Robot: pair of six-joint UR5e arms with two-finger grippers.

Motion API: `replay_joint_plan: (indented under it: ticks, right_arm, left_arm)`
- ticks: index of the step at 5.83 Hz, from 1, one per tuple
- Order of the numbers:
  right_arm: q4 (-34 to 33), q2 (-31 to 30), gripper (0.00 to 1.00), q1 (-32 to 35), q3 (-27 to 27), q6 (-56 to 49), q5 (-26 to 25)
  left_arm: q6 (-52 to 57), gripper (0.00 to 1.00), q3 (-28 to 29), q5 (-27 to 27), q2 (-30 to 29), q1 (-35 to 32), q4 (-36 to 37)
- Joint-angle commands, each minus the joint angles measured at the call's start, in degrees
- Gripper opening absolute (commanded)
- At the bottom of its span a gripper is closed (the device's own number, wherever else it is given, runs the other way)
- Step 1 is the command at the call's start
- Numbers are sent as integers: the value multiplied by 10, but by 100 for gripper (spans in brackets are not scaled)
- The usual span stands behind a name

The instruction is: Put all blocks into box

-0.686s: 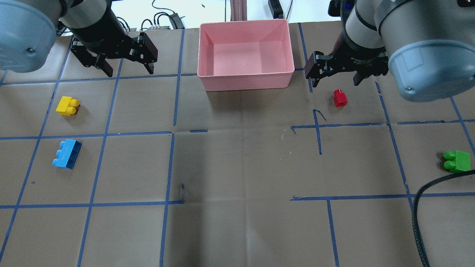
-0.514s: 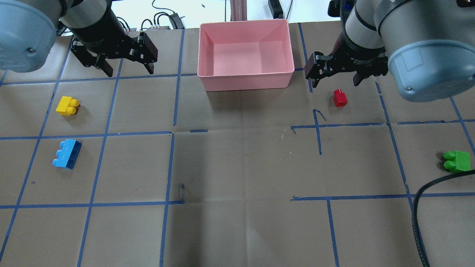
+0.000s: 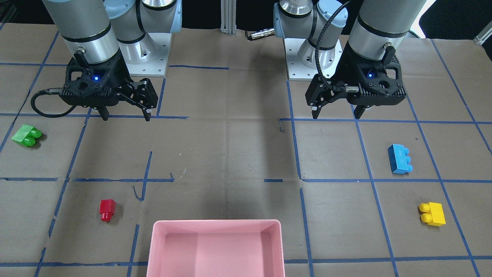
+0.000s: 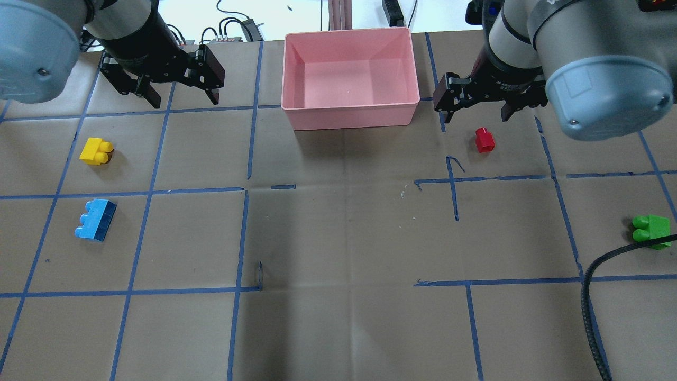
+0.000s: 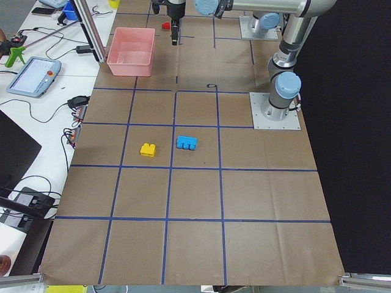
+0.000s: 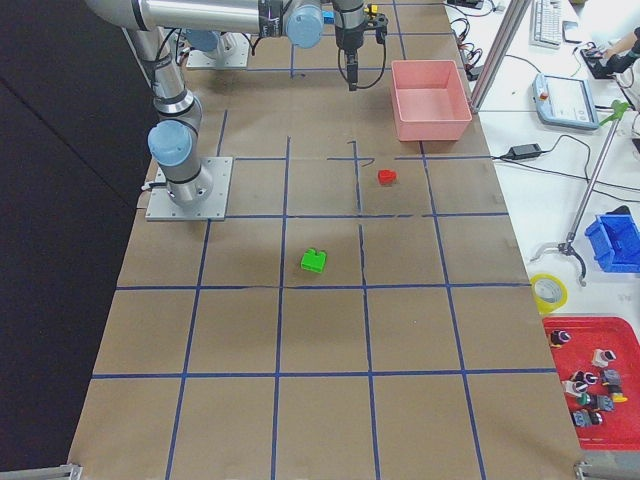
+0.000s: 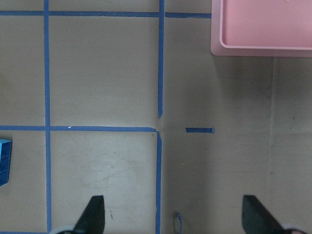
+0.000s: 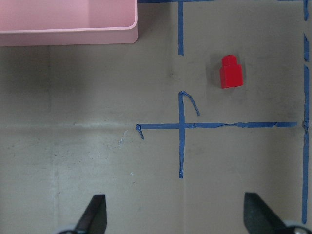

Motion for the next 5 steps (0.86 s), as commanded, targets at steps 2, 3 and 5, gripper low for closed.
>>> replay_joint_plan:
  ticks: [2, 3, 5]
  right_arm:
    - [-1, 2, 100, -1, -6, 0, 1]
    - [-1, 8, 100, -1, -5, 4, 2]
    - [-1, 12, 100, -1, -5, 4, 3]
  left_arm:
    - [6, 100, -12, 4, 5, 3, 4]
    - [21, 100, -15, 4, 10, 48, -1]
    - [174, 100, -21, 1, 11, 189, -5]
